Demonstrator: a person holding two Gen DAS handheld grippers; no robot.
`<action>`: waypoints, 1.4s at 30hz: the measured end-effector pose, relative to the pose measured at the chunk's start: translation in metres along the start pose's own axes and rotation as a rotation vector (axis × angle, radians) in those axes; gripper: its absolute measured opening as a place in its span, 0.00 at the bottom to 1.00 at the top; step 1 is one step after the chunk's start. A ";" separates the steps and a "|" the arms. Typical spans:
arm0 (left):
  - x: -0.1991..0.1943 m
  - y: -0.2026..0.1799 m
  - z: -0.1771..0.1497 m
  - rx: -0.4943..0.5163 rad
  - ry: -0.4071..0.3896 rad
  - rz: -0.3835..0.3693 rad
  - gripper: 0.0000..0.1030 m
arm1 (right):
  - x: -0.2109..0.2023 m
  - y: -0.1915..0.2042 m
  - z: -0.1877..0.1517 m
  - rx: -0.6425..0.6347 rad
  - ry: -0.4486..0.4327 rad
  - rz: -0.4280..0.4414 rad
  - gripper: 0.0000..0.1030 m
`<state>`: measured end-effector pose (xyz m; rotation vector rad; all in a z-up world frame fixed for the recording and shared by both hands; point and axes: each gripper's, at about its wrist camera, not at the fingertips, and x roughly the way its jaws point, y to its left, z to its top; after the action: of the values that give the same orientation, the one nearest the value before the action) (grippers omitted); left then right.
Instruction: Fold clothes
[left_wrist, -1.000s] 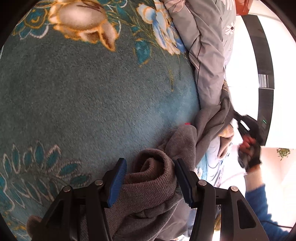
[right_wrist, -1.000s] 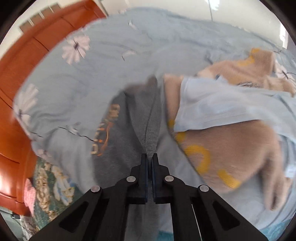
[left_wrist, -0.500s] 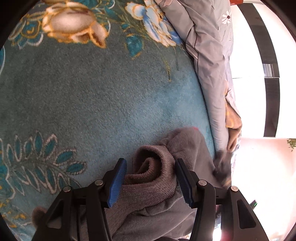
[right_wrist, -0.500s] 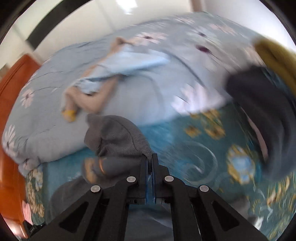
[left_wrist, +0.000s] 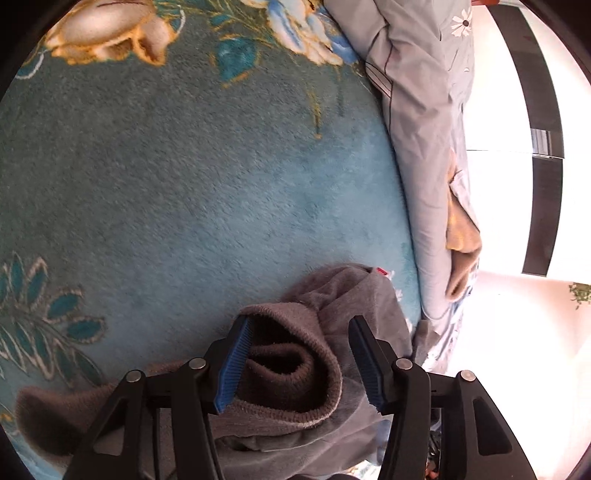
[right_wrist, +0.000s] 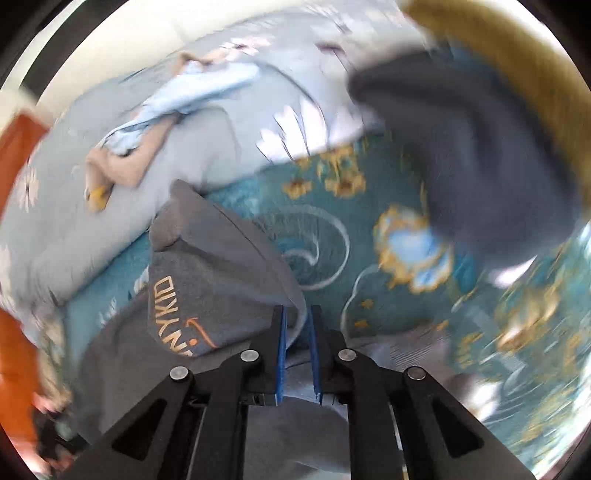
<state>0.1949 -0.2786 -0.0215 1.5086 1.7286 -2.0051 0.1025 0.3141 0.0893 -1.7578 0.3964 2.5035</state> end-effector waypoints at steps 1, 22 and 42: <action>0.001 -0.001 -0.001 -0.004 0.001 -0.005 0.46 | -0.003 0.011 0.005 -0.048 -0.020 0.001 0.18; -0.011 -0.042 0.044 0.050 -0.164 -0.084 0.08 | 0.147 0.108 0.129 -0.249 0.193 0.203 0.42; -0.064 -0.068 0.117 0.173 -0.444 0.014 0.04 | 0.021 -0.035 0.152 0.027 -0.211 0.076 0.08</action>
<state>0.1148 -0.3791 0.0561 0.9984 1.3937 -2.3088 -0.0374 0.3820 0.1117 -1.4755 0.4885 2.6867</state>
